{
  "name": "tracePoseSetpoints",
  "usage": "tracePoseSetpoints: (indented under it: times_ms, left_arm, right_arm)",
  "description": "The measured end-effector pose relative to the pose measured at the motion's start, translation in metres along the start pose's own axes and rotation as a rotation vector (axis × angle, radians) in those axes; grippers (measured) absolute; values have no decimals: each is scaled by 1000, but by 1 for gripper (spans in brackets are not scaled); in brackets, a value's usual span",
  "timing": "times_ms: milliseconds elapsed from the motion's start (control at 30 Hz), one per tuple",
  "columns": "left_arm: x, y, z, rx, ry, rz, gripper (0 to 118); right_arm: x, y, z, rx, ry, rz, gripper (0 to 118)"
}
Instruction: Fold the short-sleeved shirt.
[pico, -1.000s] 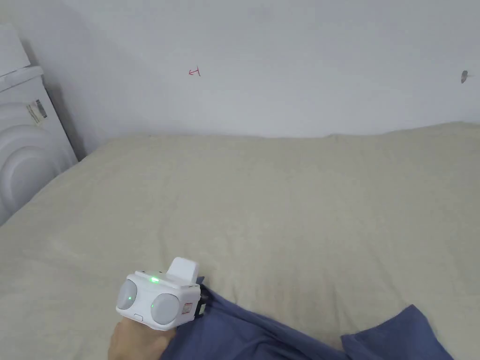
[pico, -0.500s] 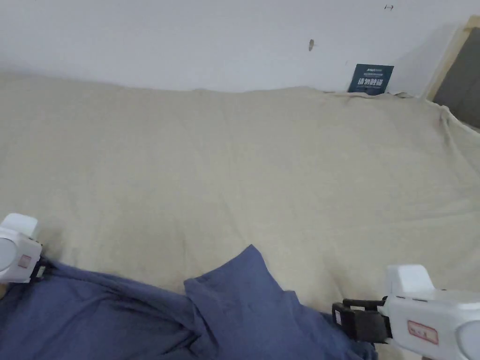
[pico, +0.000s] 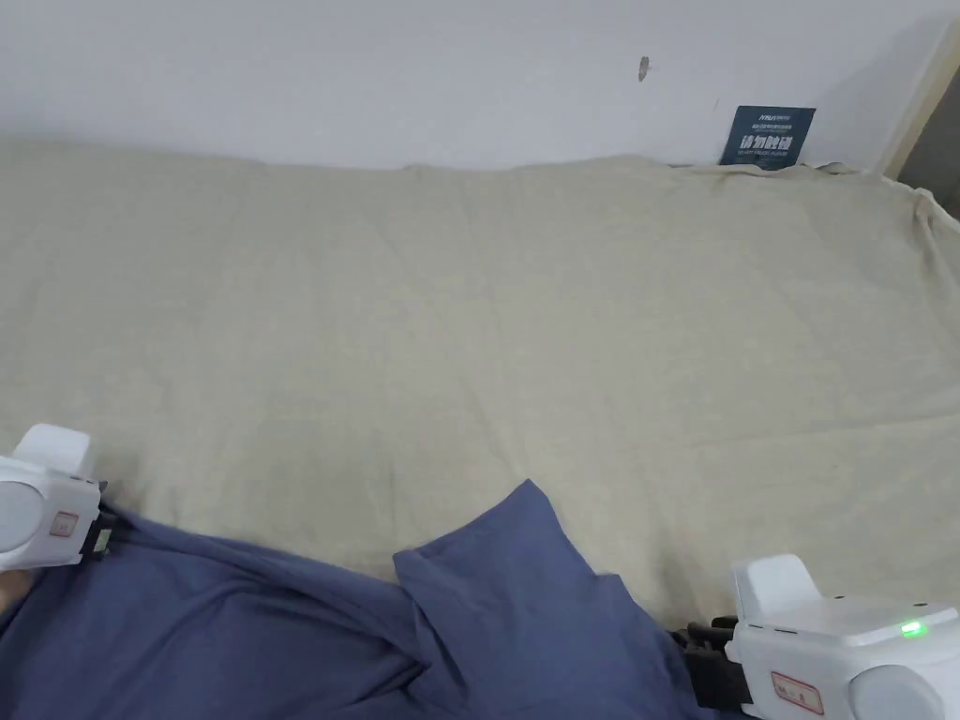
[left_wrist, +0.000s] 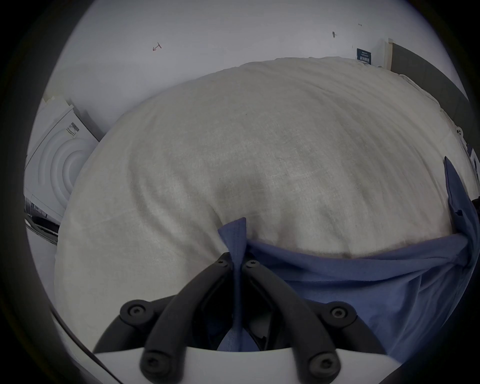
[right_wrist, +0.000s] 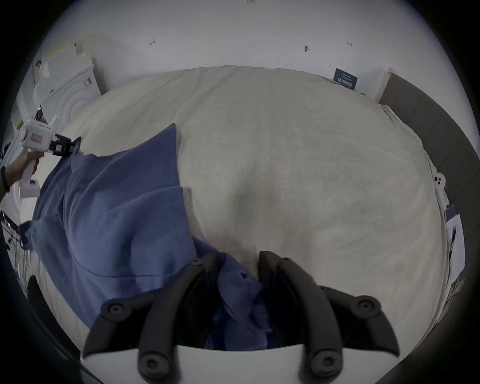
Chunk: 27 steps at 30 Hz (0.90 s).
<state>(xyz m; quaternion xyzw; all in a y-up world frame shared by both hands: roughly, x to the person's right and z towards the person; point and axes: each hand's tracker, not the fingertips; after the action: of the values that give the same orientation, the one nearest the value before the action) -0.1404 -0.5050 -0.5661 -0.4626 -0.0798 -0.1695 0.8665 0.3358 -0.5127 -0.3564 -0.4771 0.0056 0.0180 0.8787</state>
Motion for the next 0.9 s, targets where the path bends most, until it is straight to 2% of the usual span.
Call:
tracePoseSetpoints:
  times_ms: [67,133,267,333,400,467,533,667,700,767,833,900]
  left_arm:
    - [0,-1,-1,7,3,1,4]
    - [1,-3,0,15,7,-1,4]
    - [-8,-10,20,117,-5,32,3]
    - [-20,-17,48,183,-37,104,3]
    - [-37,-23,91,269,-117,195,3]
    - [-51,-28,140,370,-101,192,3]
    - [-67,-32,194,461,-125,192,3]
    - [-99,-46,302,651,-88,205,3]
    - [-106,-50,328,689,-58,232,3]
    - [-121,-62,375,793,-89,269,3]
    - [-130,-71,412,836,-43,269,3]
    - [-140,-76,437,859,-14,272,3]
  right_arm:
    - [0,1,1,4,5,-28,6]
    - [3,3,4,2,6,-34,5]
    - [11,5,24,62,39,-120,4]
    - [13,8,44,91,43,-110,3]
    - [11,14,73,168,96,-100,3]
    - [2,20,107,240,88,-86,3]
    - [-8,30,142,301,121,-73,3]
    - [-32,49,215,451,71,31,3]
    - [-35,50,236,541,64,44,3]
    - [-42,55,274,639,52,67,3]
    - [-42,56,306,725,65,42,3]
    - [-43,67,326,688,47,49,3]
